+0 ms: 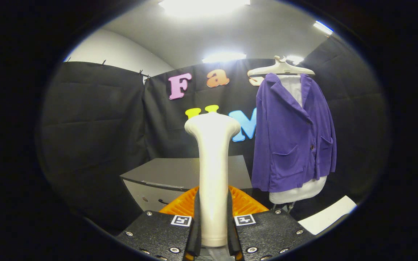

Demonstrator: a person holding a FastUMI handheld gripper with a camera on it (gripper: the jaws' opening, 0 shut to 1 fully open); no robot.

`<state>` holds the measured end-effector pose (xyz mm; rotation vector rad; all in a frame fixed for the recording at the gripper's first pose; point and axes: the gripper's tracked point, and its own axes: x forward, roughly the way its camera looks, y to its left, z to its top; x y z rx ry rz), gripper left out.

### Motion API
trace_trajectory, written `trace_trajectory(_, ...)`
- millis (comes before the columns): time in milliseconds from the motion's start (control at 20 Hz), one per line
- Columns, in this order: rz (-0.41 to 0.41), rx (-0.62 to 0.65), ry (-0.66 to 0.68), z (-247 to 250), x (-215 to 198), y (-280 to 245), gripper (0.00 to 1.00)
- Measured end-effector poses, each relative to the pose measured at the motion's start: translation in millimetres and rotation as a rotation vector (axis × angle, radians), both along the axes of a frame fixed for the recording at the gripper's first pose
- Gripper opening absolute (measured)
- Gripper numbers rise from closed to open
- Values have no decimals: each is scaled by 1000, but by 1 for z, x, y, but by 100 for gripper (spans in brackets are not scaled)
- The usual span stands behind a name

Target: Iron the clothes twice with a garment steamer, once on the left side and once on the right side.

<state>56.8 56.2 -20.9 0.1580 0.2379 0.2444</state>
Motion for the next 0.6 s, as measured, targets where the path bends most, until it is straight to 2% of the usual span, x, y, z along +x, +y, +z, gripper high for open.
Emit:
trace_trajectory(200,-22,18,-24,-1,-12,-21,28)
trace_trajectory(600,-74,30,-164,68,27,-79,28)
